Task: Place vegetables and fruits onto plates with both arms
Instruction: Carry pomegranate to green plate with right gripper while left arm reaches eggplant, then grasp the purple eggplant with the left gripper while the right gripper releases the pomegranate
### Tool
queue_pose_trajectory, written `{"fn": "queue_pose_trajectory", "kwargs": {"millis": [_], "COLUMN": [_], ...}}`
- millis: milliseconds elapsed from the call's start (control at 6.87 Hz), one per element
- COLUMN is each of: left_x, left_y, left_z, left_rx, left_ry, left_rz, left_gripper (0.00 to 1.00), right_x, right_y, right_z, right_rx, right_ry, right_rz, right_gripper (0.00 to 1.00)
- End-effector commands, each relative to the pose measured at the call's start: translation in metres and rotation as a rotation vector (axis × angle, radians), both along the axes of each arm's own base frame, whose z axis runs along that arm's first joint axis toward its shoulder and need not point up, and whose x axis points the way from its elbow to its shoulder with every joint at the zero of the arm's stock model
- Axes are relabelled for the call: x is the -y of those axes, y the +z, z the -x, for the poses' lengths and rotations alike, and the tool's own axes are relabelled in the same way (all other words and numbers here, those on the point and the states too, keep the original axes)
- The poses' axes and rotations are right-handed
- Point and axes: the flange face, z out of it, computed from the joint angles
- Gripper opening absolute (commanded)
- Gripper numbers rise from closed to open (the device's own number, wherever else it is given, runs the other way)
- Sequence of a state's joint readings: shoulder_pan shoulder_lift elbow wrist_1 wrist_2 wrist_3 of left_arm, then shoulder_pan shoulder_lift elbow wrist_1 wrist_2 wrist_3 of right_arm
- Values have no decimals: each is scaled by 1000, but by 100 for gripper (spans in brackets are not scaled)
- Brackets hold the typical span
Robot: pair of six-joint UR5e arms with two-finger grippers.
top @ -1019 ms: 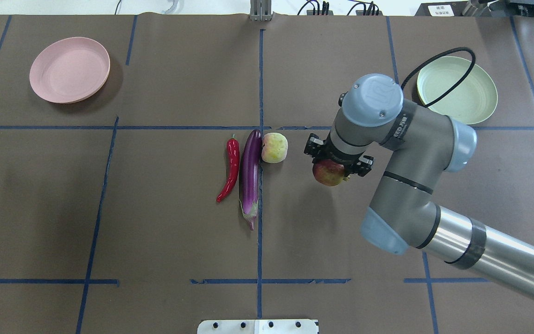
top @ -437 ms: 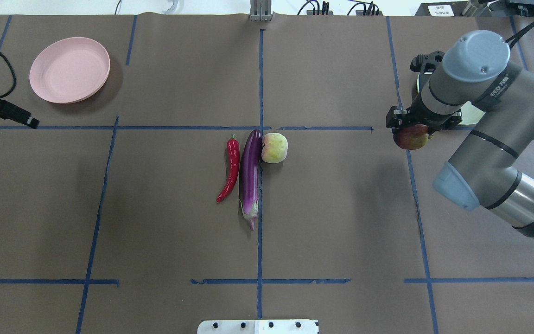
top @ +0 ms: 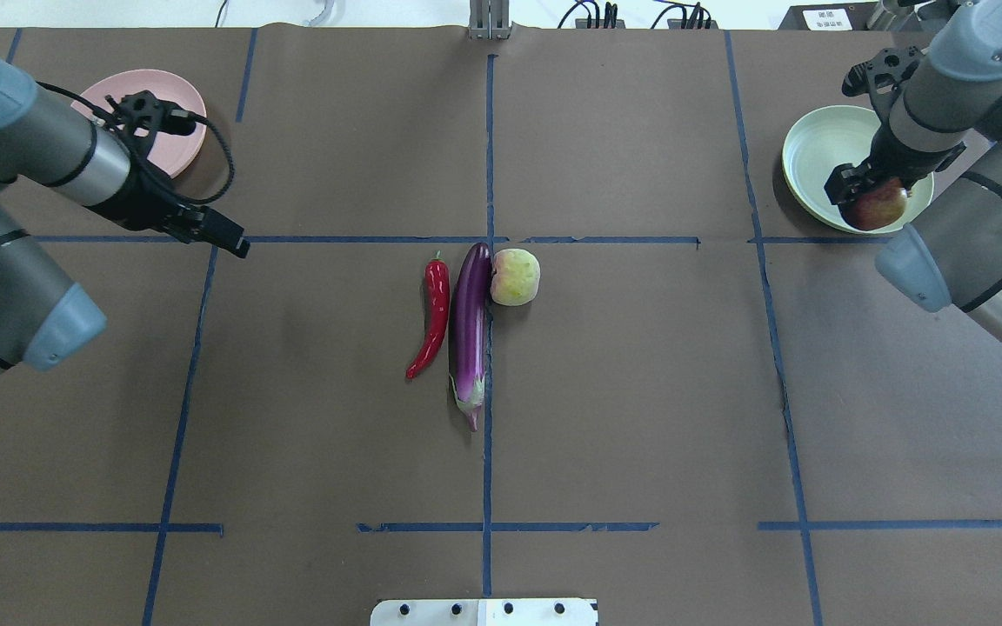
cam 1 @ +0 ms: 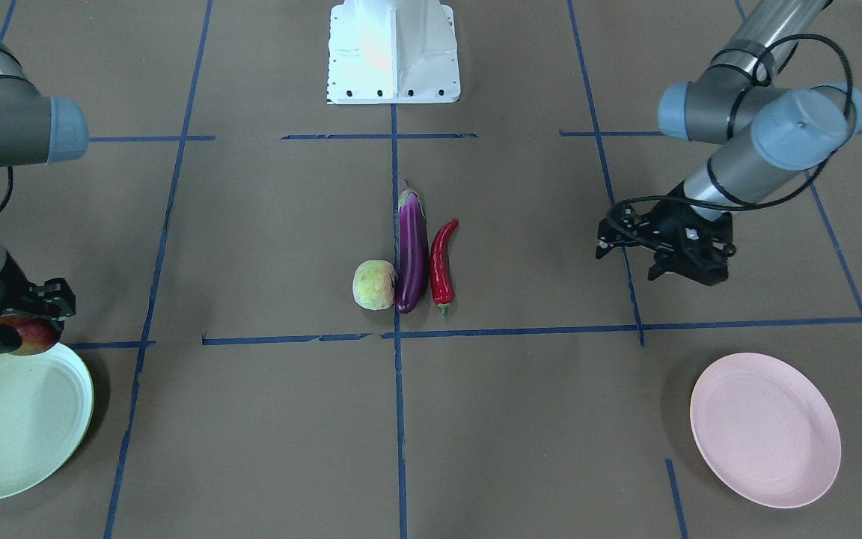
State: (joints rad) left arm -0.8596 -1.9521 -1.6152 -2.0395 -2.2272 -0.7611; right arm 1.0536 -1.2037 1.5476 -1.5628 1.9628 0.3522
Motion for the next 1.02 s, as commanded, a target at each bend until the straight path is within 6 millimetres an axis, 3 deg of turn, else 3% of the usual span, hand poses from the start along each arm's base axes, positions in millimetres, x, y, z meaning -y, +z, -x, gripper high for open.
{"fn": "queue_pose_trajectory", "kwargs": {"millis": [0, 146, 437, 582, 728, 873], "left_x": [-33, -44, -61, -86, -112, -122], "left_y": [-72, -101, -150, -153, -158, -160], "left_z": [-91, -117, -157, -184, -207, -218], "left_rx": [-26, -27, 19, 38, 49, 83], "left_ry": [-64, -116, -129, -143, -126, -116], "left_rz": [97, 119, 125, 99, 121, 130], "left_gripper": [99, 99, 99, 99, 99, 99], "right_x": [50, 70, 83, 83, 83, 85], "right_y": [59, 77, 85, 86, 85, 79], "right_z": [-22, -20, -30, -30, -28, -26], "right_rx": [-23, -10, -20, -20, -16, 0], "right_ry": [-36, -22, -4, -2, -3, -6], "right_rz": [-37, -63, -44, -42, -43, -46], "right_gripper": [0, 0, 3, 16, 69, 100]}}
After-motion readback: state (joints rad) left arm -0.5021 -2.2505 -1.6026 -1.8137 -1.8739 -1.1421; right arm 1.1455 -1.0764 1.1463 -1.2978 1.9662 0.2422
